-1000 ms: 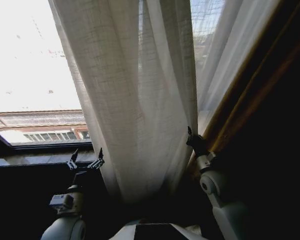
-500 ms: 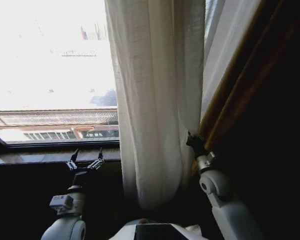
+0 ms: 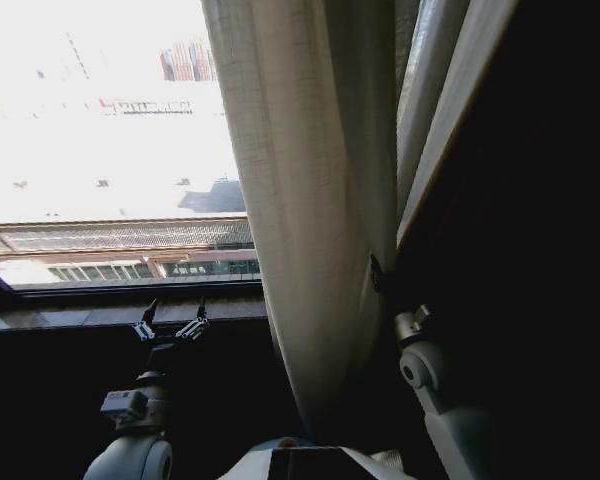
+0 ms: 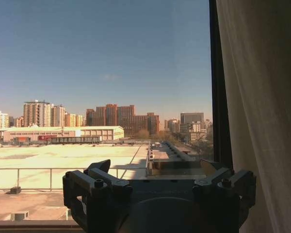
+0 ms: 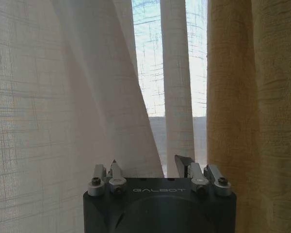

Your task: Open the curtains by pulling them apart, changing their state from closed to fully open.

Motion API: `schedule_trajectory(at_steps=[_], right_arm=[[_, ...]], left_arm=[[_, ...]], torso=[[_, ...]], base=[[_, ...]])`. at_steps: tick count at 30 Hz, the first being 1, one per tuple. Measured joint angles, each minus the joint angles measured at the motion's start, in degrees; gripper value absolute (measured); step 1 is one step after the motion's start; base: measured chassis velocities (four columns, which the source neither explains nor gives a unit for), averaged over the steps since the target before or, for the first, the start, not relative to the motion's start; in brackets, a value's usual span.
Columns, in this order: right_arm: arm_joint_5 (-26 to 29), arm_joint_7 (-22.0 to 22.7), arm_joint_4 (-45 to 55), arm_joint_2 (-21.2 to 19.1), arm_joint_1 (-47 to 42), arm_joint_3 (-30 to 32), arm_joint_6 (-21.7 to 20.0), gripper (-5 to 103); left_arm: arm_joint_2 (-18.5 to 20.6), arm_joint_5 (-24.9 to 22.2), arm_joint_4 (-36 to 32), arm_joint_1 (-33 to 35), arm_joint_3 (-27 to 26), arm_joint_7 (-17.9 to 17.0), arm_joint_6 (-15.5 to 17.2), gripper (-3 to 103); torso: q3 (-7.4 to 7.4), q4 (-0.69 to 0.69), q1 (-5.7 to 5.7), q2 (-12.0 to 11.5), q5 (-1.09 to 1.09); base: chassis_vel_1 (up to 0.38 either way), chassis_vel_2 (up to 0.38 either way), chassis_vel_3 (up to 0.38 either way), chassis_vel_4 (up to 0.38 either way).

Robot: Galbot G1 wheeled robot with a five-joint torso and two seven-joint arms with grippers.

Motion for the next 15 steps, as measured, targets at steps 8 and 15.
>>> schedule_trajectory(at_steps=[8,15], right_arm=[[0.0,-0.1,0.2,0.1,-0.3,-0.1,0.0,83],[-0.5,-0.5,1.4,0.0,-2.0,-0.8,0.0,100]], left_arm=[[0.0,-0.1,0.1,0.1,-0.1,0.0,-0.2,100],[-0.1,-0.2,0.1,0.1,-0.1,0.0,-0.2,100]], torso=[[0.00,0.00,0.01,0.0,0.01],[0.00,0.00,0.00,0.0,0.01]], base=[[0.000,0.000,0.000,0.000],[0.000,0.000,0.000,0.000]])
